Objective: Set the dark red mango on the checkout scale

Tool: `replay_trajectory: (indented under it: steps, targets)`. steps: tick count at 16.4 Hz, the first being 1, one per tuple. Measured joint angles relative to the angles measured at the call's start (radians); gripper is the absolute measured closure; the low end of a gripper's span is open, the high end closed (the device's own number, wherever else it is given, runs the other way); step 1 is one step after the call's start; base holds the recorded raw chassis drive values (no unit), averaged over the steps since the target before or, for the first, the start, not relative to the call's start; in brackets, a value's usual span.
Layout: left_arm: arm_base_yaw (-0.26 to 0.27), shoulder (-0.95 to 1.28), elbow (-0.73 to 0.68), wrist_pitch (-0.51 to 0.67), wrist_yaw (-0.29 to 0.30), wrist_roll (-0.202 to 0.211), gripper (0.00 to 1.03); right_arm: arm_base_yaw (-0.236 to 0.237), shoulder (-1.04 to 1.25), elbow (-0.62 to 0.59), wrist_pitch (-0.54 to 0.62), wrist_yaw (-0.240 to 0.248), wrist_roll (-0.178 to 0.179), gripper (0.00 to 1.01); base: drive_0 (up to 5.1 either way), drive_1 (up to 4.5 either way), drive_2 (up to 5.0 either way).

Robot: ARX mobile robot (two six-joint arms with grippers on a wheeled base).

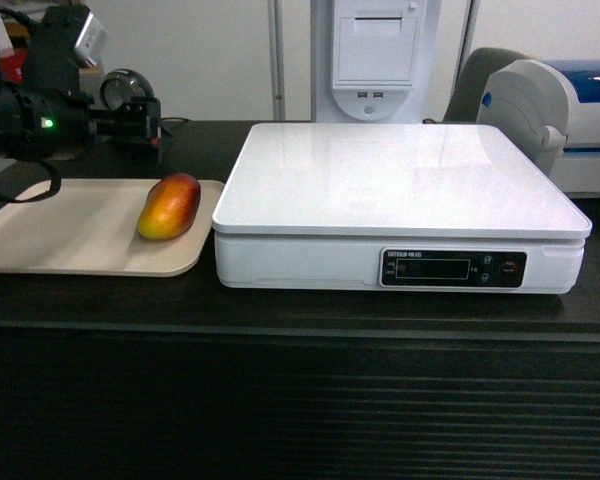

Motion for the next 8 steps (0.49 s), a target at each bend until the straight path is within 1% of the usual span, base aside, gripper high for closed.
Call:
replay_trajectory:
  steps: [2,5,7,8]
  targets:
    - [-0.003,0.053,0.064,-0.053,-0.009,0.019,0.05,0.0,0.0,0.0,0.0,0.0,0.0,0.03,0.0,0.0,0.0]
    - [-0.011,0.106,0.149,-0.119,-0.011,0.034,0.05,0.0,0.0,0.0,0.0,0.0,0.0,0.03,0.0,0.0,0.0]
    - [-0.024,0.143,0.196,-0.16,-0.037,0.051,0.05,0.0,0.0,0.0,0.0,0.0,0.0,0.03,0.0,0.0,0.0]
    - [-0.029,0.167,0.212,-0.177,-0.038,0.061,0.05,0.0,0.0,0.0,0.0,0.0,0.0,0.03,0.0,0.0,0.0]
